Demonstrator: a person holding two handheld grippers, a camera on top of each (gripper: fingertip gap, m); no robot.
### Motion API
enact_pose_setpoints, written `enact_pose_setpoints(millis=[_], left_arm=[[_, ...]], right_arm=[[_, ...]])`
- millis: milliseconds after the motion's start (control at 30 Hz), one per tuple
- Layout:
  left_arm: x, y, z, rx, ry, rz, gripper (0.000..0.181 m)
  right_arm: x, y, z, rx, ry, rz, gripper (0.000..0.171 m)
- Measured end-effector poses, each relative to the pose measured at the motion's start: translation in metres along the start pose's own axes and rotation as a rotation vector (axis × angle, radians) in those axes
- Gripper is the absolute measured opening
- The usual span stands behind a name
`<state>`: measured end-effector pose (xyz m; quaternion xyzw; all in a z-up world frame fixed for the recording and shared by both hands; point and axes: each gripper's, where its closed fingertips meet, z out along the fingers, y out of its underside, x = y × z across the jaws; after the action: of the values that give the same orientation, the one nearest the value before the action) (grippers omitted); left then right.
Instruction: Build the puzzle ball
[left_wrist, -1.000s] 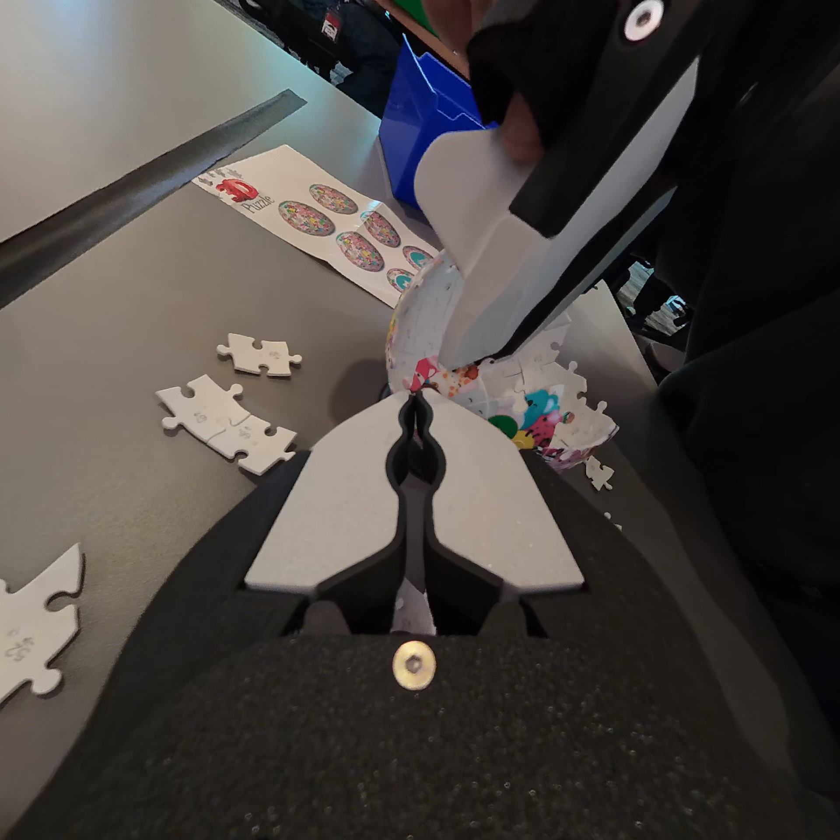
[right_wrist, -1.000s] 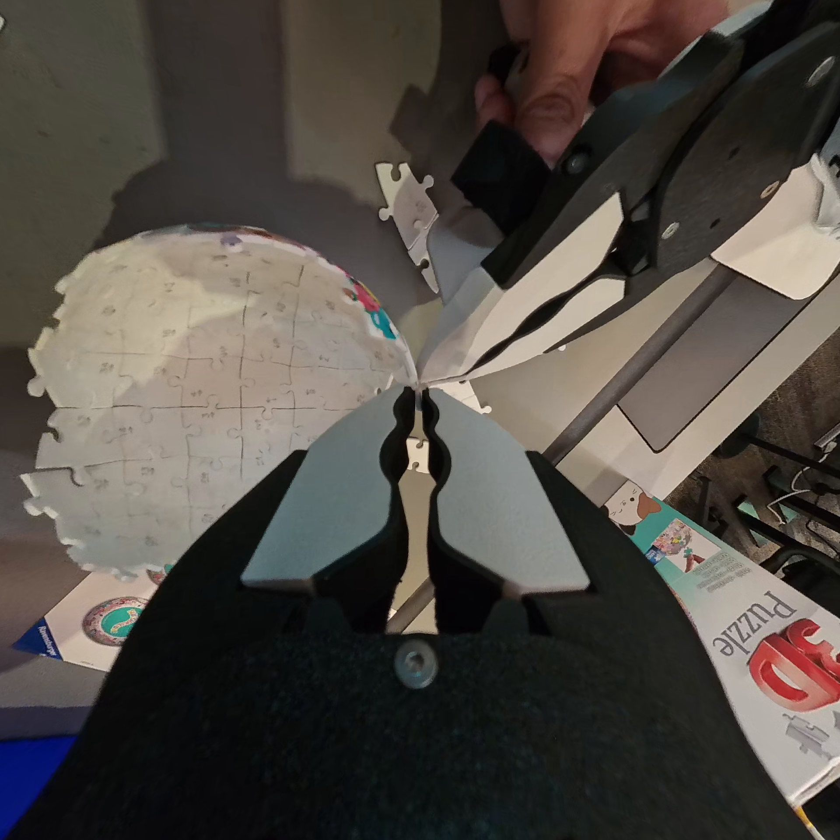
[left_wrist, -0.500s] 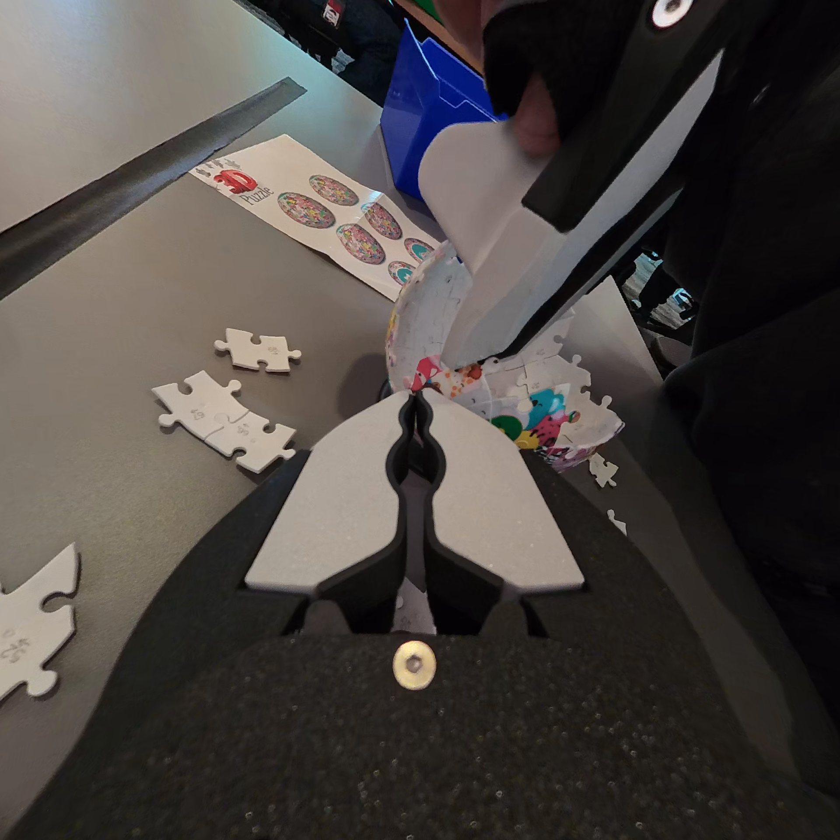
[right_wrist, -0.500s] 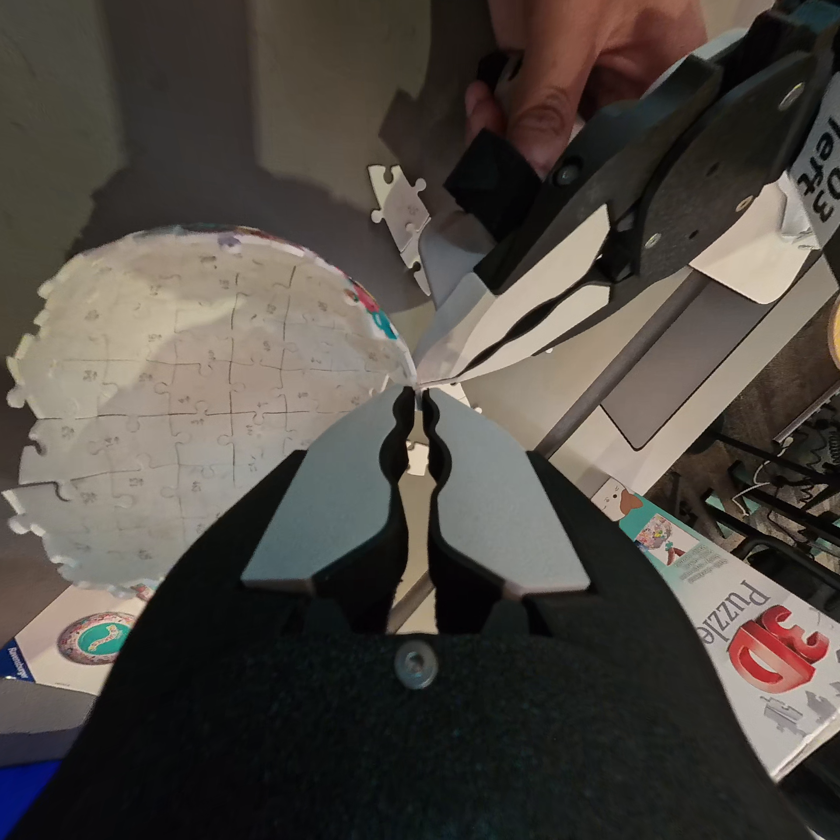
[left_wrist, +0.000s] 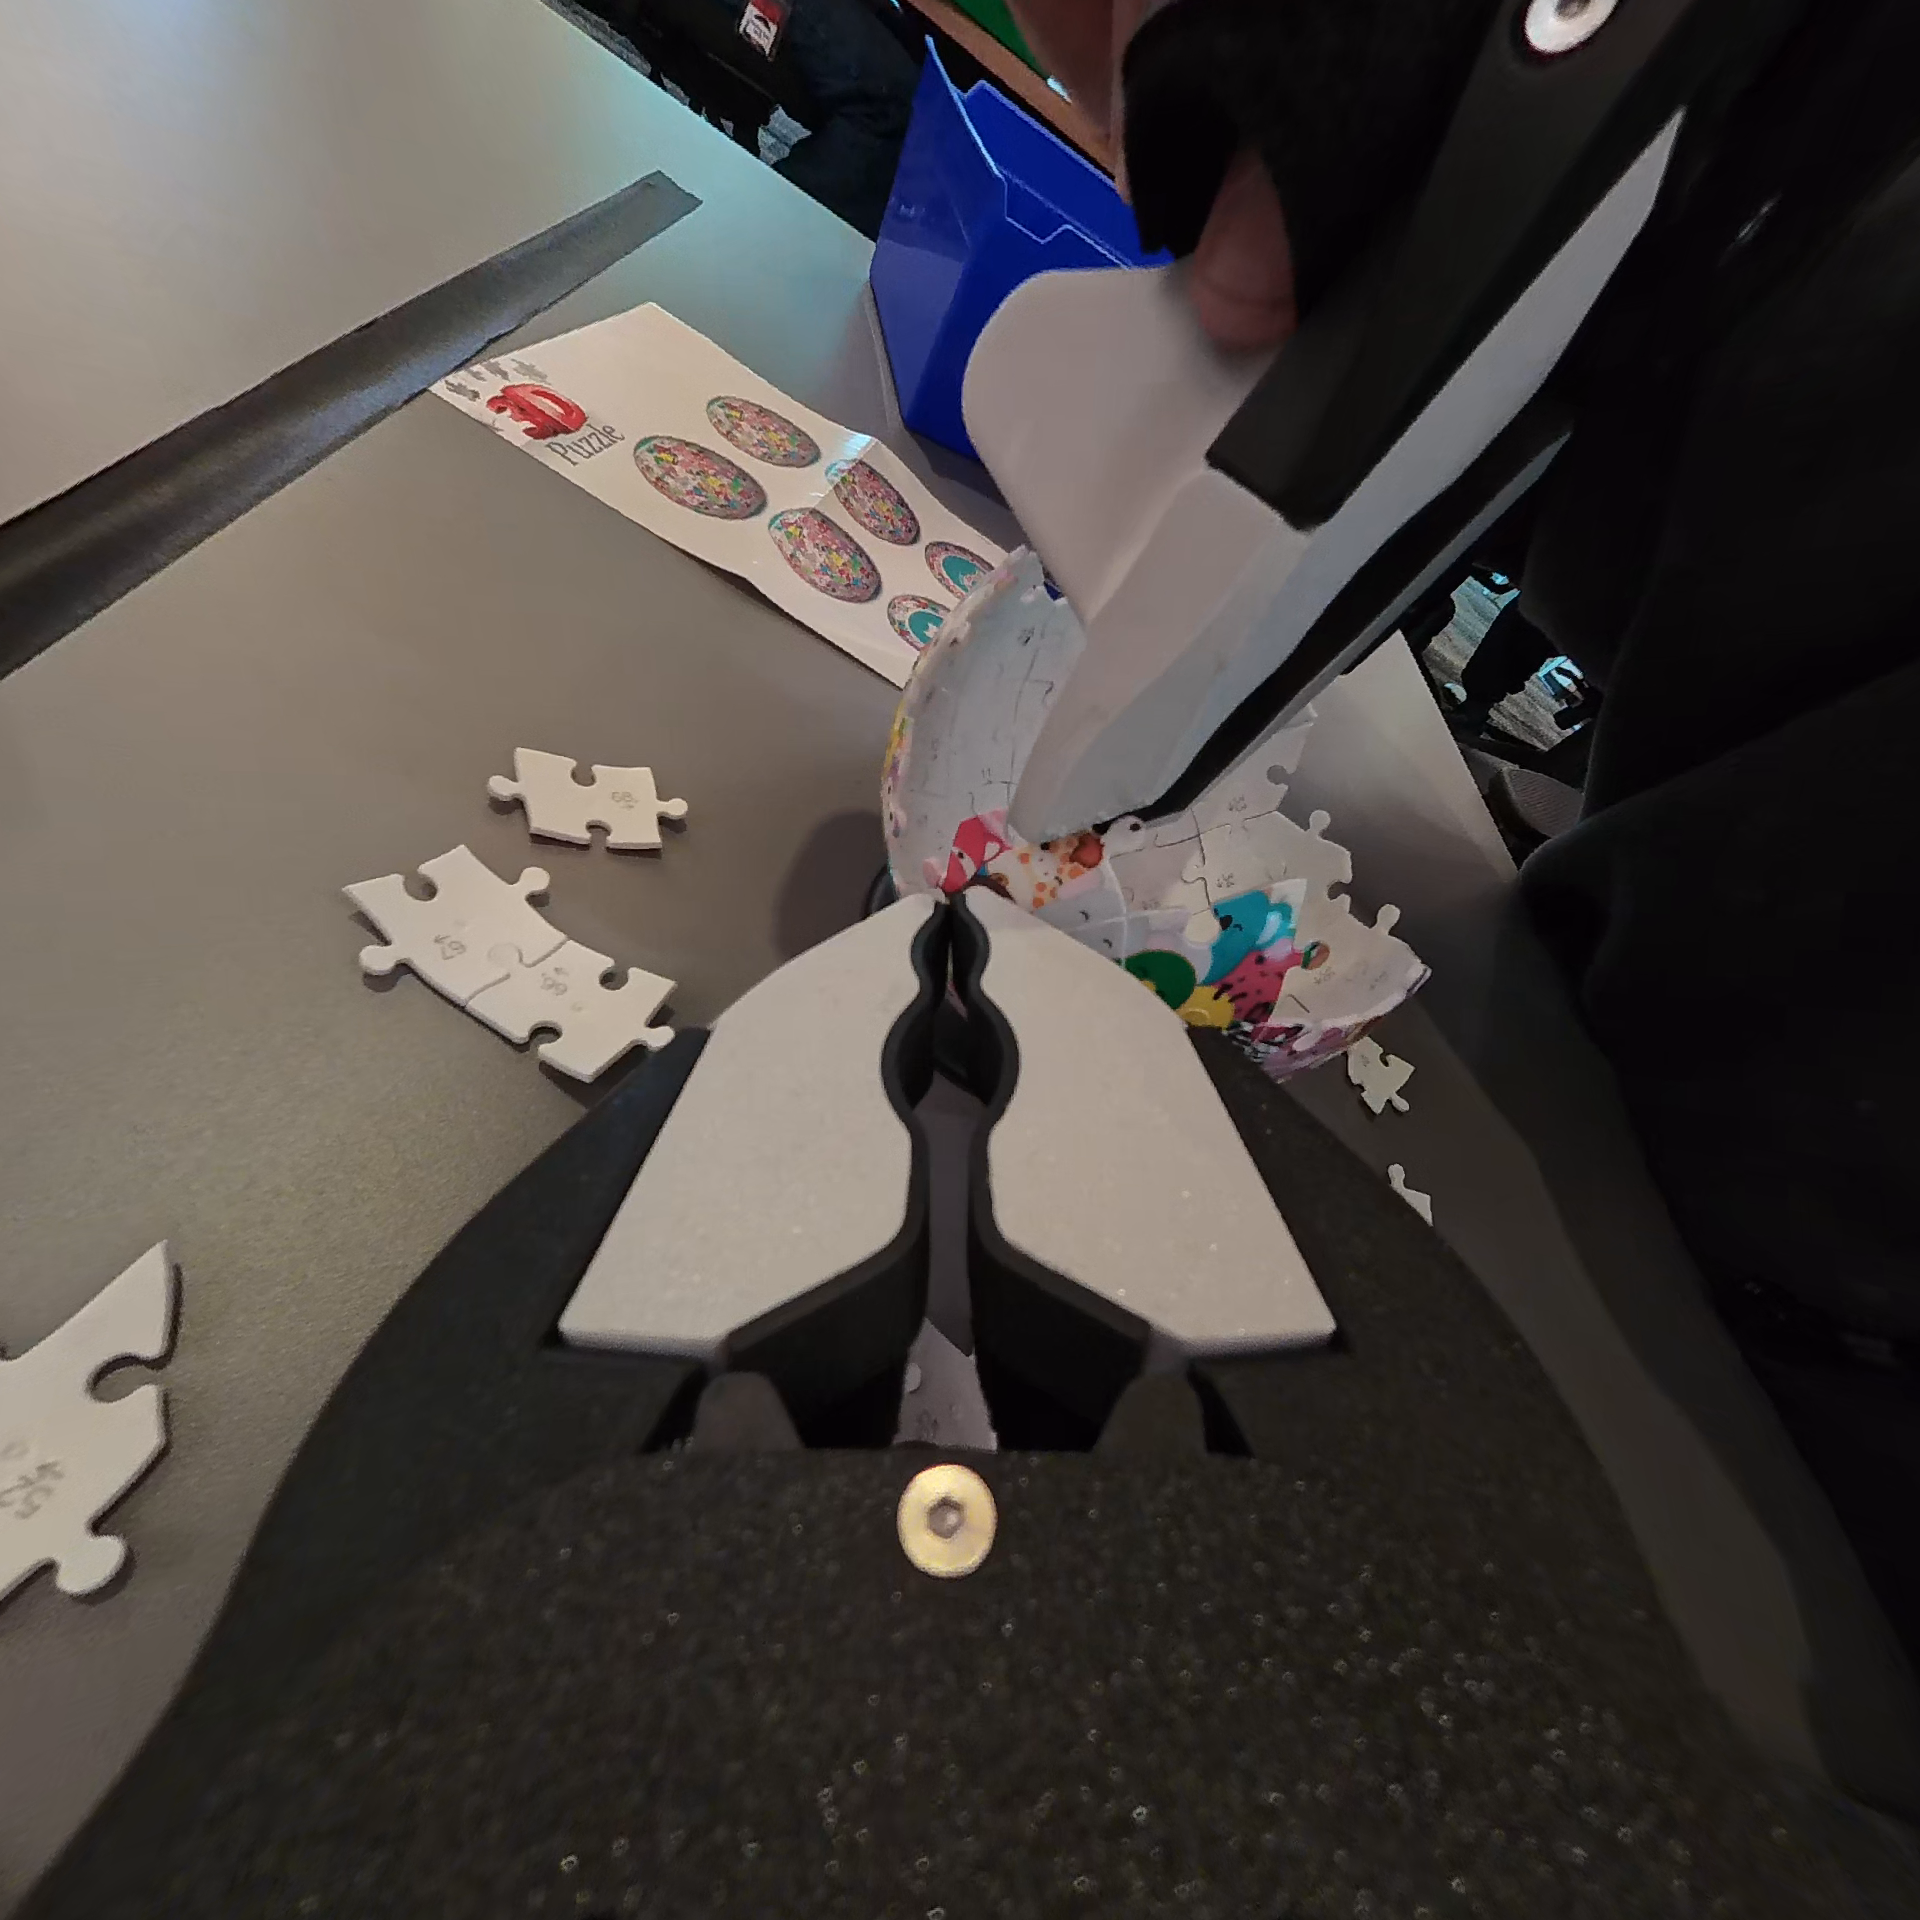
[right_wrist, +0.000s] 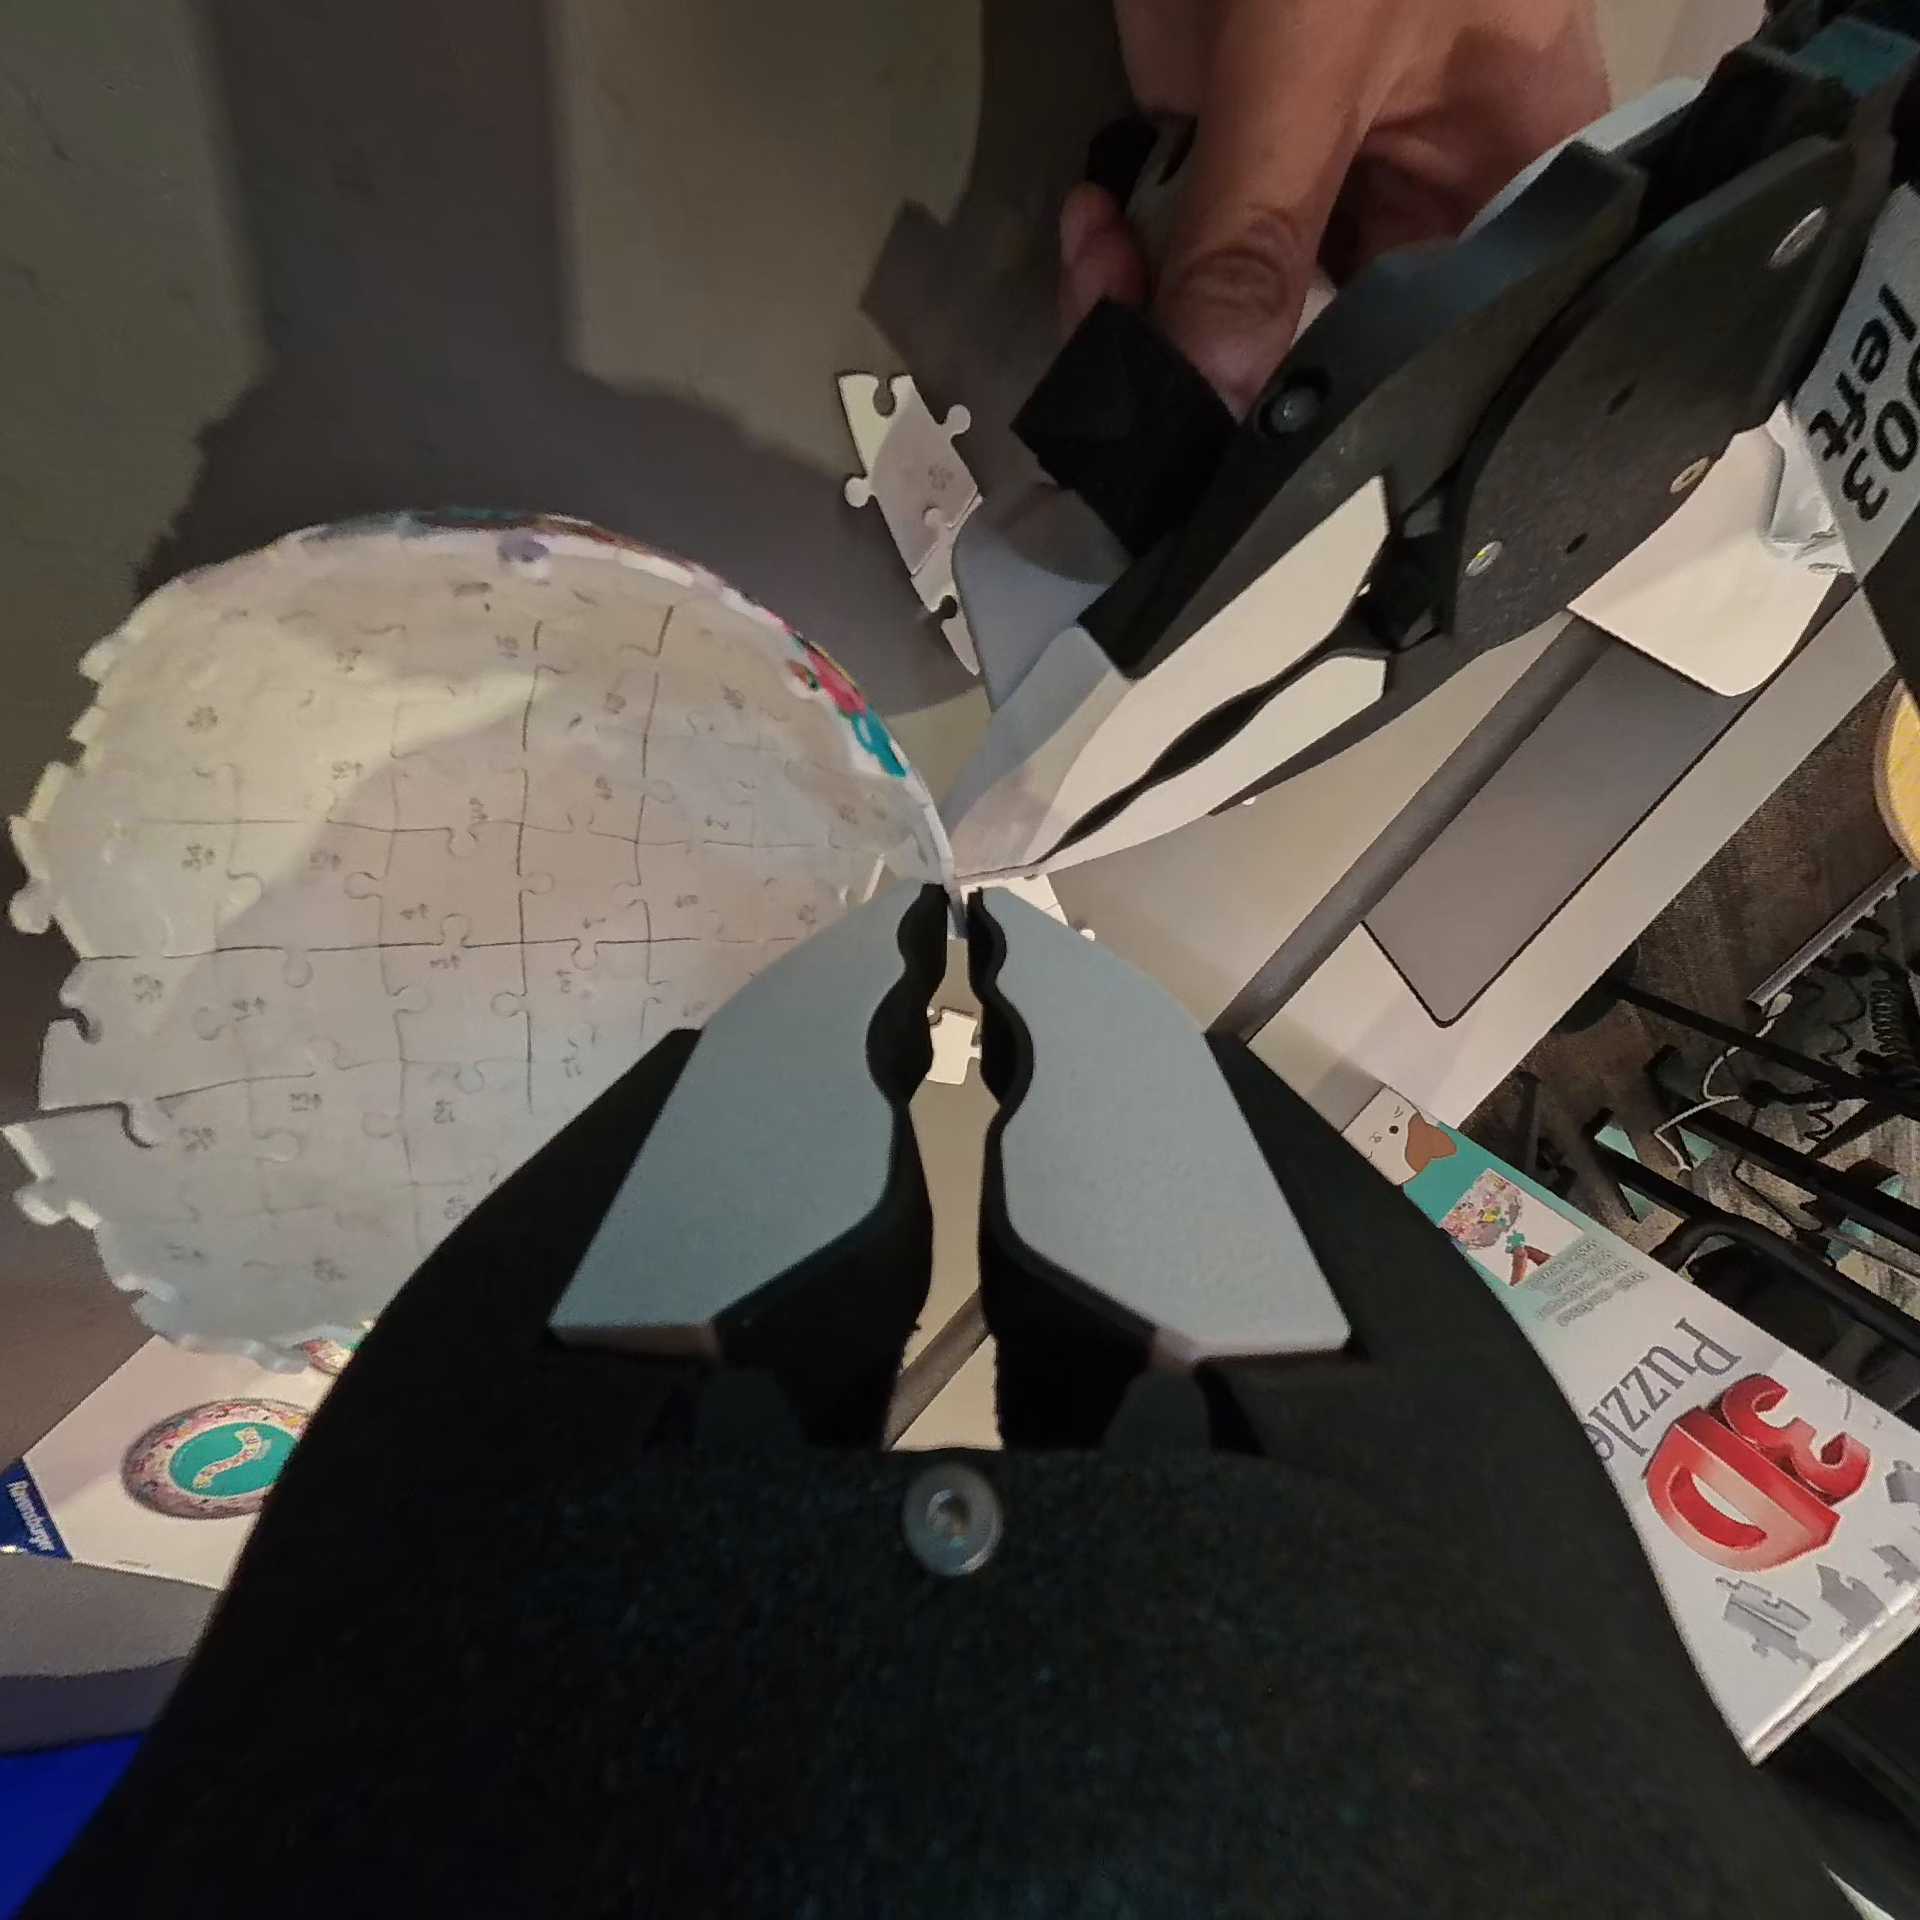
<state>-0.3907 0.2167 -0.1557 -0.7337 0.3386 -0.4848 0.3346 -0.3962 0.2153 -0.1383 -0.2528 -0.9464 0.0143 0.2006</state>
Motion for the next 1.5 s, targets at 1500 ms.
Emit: enact_pose_setpoints(millis=[1500], left_arm=[[0.000,-0.002,-0.003,0.015,0.038,-0.046,0.000]], right_arm=[[-0.020,0.006,0.013,-0.208,0.089,-0.405,0.000]])
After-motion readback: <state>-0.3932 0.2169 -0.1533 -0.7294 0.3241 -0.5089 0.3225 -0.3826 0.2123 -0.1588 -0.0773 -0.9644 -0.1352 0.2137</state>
